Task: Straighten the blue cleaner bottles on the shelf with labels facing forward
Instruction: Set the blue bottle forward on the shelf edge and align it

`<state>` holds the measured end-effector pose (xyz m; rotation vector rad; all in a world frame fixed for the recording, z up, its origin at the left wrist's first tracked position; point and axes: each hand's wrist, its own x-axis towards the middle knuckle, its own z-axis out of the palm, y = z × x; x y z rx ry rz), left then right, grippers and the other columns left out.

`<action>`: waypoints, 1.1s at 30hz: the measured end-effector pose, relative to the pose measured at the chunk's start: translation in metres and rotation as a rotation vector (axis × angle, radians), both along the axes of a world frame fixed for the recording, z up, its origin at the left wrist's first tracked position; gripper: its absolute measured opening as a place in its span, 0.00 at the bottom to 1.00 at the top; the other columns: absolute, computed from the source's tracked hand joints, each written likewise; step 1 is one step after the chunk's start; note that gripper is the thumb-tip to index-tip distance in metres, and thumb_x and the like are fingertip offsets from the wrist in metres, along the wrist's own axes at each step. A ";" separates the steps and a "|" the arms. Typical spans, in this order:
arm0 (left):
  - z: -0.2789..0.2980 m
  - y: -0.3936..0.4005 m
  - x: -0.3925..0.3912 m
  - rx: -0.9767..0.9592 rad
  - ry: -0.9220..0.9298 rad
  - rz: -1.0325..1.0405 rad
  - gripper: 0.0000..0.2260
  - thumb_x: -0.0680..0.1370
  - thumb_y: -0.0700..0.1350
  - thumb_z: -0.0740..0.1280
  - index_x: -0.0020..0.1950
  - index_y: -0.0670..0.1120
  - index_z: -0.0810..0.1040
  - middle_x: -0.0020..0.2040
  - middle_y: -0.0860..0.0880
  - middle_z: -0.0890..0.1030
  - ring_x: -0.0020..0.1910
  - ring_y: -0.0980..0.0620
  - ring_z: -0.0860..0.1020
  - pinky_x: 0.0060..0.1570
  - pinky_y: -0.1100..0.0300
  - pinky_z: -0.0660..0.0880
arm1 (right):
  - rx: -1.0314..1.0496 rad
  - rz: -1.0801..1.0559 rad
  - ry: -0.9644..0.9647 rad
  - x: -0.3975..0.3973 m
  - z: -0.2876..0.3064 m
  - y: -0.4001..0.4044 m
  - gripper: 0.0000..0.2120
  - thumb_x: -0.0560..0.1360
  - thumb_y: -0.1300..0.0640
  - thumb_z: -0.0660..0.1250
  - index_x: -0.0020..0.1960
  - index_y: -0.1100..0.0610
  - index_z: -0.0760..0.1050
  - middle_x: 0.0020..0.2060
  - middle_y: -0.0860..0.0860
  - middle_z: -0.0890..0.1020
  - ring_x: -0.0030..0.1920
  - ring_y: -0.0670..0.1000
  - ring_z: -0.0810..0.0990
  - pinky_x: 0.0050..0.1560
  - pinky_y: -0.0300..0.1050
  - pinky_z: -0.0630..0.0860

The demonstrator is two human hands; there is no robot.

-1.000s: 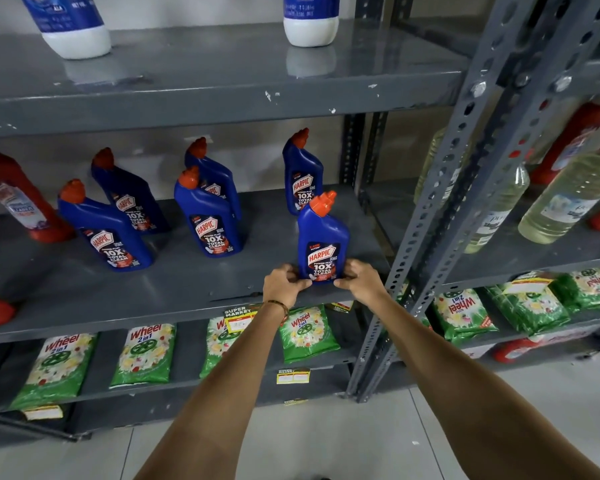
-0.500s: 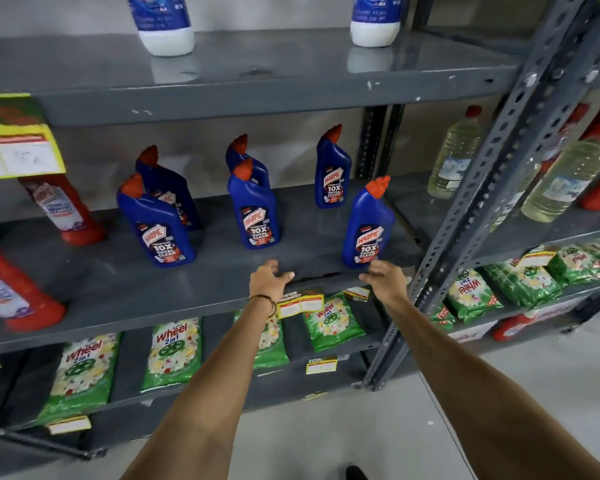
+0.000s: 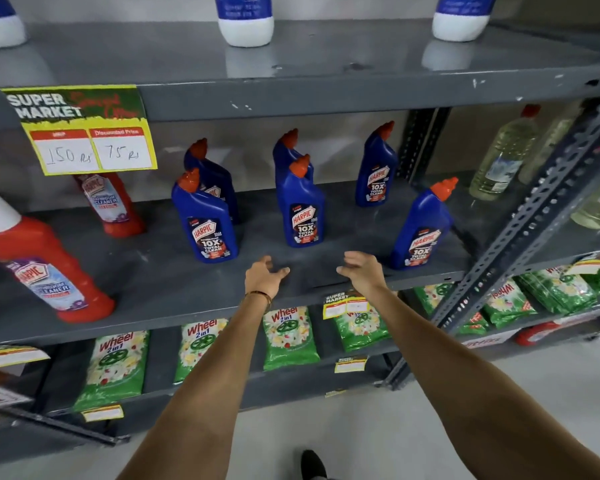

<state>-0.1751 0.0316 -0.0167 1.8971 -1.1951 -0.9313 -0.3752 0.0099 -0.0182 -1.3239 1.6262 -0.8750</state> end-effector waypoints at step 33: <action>0.002 -0.036 -0.008 -0.078 0.055 -0.075 0.20 0.71 0.43 0.72 0.61 0.41 0.74 0.58 0.41 0.81 0.57 0.46 0.78 0.58 0.54 0.74 | -0.026 0.204 -0.031 0.022 -0.002 -0.047 0.23 0.74 0.63 0.67 0.68 0.61 0.69 0.62 0.60 0.78 0.62 0.56 0.76 0.64 0.52 0.73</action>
